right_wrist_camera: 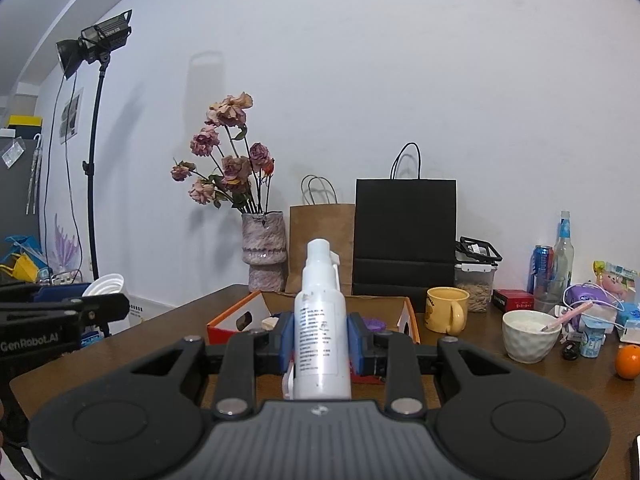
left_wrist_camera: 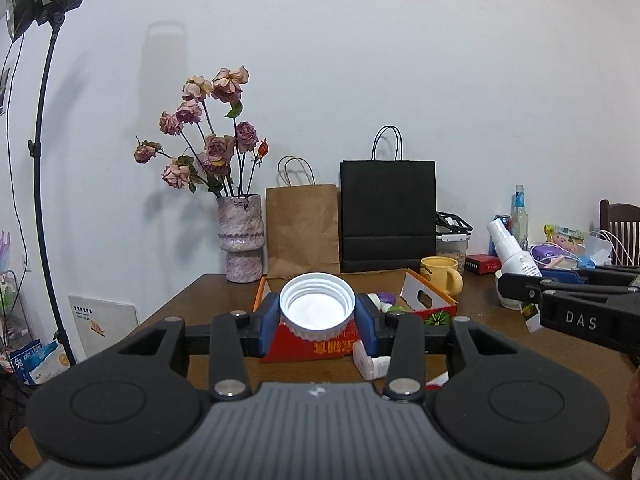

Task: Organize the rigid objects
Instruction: 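Carry the white cap and spray bottle over the cardboard box with both tools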

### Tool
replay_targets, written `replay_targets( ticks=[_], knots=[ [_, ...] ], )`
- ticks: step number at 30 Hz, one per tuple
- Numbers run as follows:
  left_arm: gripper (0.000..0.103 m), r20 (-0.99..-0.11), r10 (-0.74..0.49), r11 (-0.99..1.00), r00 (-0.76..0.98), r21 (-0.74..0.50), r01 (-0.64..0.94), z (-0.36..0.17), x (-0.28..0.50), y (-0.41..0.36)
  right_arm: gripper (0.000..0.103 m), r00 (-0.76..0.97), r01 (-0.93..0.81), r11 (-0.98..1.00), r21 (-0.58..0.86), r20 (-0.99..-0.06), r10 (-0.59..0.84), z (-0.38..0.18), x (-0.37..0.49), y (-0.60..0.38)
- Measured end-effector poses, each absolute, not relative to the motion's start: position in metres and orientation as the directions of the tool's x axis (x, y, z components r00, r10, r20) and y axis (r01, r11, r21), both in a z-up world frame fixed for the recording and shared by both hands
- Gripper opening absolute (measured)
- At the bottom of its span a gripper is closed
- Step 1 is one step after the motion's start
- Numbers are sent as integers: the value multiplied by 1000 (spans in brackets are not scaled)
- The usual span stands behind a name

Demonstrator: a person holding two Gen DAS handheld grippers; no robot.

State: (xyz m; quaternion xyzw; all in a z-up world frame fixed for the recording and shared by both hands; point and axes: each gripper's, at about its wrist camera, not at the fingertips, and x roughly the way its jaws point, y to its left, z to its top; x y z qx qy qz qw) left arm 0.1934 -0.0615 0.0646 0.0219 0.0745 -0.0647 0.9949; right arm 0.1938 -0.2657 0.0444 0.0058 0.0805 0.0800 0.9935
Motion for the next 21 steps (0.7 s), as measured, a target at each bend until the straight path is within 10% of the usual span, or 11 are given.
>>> replay_targets(
  ticks=[21],
  knots=[
    [41, -225, -132, 991, 965, -10, 134, 79, 338, -64, 27, 941, -228, 973, 36, -250, 229, 61, 349, -264]
  ],
)
